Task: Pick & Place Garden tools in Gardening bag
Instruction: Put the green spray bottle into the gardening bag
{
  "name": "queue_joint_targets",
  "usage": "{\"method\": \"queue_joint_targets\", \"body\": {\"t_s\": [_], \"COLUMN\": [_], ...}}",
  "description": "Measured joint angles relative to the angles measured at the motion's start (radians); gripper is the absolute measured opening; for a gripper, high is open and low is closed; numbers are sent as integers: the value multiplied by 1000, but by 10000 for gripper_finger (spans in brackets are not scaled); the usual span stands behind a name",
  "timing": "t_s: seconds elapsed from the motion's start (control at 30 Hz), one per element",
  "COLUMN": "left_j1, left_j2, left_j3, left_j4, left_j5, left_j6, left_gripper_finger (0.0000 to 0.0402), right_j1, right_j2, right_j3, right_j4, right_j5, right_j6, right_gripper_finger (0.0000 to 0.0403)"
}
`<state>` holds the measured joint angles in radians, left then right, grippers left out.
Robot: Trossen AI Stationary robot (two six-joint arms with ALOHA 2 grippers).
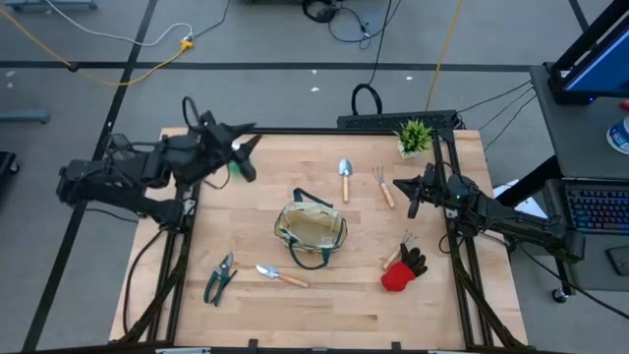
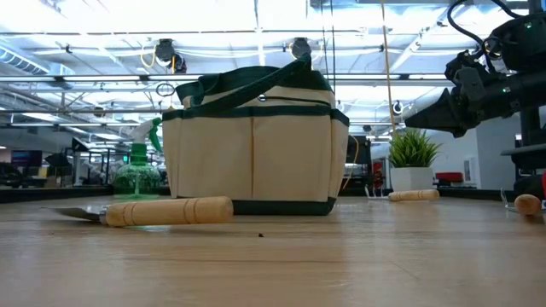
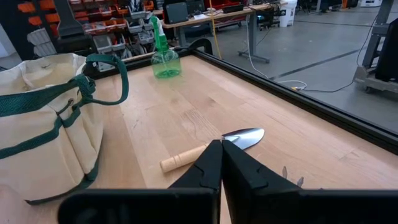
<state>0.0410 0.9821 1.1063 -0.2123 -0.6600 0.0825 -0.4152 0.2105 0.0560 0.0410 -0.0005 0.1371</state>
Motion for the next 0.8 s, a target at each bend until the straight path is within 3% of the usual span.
{"method": "queue_joint_targets", "body": {"t_s": [0.27, 0.5, 0.8], "left_j1": [157, 308, 519], "left_j2": [91, 196, 285], "left_j3": [133, 239, 273], "left_j4": [-330, -610, -810], "left_j5": [168, 245, 418], "left_j6": [-139, -209, -226], "left_gripper_finger": [145, 145, 145], "right_j1": [0, 0, 0], "right_j2": [0, 0, 0], "right_j3": [0, 0, 0], "right_j4": [0, 0, 0], "right_j5": [0, 0, 0], "right_j6": [0, 0, 0], "right_gripper_finger": [0, 0, 0]}}
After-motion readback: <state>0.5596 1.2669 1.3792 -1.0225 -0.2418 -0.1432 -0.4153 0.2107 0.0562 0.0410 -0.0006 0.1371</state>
